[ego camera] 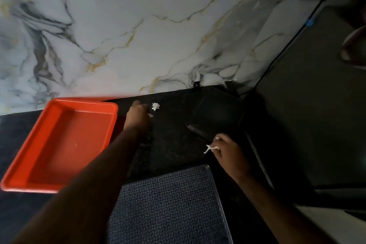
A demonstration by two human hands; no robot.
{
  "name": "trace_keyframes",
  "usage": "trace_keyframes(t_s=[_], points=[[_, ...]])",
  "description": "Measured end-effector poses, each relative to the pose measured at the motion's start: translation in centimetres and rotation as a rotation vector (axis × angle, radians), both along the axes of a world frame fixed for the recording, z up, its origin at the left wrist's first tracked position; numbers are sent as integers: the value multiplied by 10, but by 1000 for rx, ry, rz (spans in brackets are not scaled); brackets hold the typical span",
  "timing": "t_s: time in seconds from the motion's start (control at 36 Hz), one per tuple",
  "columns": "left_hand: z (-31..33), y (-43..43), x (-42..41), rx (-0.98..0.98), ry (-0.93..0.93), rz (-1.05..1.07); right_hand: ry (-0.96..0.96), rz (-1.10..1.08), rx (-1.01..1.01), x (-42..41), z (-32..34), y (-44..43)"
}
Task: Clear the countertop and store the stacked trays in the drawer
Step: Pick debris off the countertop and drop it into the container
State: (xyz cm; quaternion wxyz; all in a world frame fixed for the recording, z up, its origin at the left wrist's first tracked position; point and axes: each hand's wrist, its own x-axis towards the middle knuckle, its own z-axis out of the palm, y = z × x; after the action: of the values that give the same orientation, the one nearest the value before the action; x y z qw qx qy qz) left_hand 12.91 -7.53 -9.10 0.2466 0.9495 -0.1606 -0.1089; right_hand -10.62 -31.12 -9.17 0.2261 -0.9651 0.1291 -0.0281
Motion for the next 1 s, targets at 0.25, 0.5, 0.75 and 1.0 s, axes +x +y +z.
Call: trace_keyframes(t_s=[0.25, 0.5, 0.75, 1.0], points=[[-16, -28, 22, 38, 64, -175, 59, 130, 41, -54, -8, -50], [-20, -34, 8, 39, -16, -148, 138, 162, 24, -53, -31, -45], [-6, -67, -62, -50, 72, -250, 210, -212, 192, -60, -18, -30], [20, -190, -232, -277, 206, -502, 67, -537, 491, -199, 4, -78]])
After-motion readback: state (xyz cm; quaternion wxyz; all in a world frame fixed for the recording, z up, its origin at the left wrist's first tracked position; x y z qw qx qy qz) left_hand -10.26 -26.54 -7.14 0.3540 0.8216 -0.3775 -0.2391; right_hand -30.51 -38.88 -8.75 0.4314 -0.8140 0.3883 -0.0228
